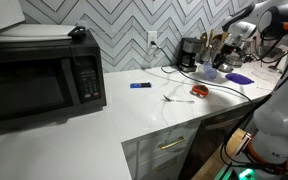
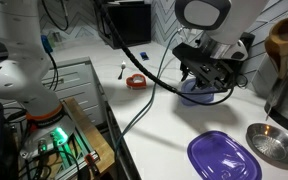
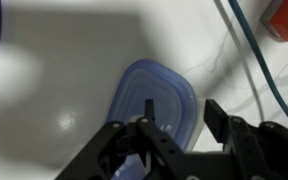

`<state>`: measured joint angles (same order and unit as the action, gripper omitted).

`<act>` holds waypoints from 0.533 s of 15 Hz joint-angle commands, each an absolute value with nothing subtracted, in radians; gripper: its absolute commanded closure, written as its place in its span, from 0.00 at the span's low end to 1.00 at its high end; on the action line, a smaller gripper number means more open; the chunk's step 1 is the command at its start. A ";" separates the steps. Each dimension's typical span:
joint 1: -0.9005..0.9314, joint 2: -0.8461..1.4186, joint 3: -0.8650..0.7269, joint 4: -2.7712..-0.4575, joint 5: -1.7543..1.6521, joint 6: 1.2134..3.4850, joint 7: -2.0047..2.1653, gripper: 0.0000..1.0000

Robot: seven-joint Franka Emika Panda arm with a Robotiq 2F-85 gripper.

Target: Pick up the clear lunch box with a light blue lid and place it on the kitchen counter to the left side of the black cable

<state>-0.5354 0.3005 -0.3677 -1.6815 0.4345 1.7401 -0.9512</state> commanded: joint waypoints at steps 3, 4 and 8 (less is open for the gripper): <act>-0.624 0.381 -0.330 -1.562 0.489 1.564 -1.034 0.46; -0.635 0.393 -0.326 -1.545 0.490 1.543 -1.034 0.45; -0.686 0.439 -0.304 -1.478 0.513 1.479 -1.029 0.49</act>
<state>-0.6277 0.3838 -0.3324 -1.5522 0.4784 1.5422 -1.0097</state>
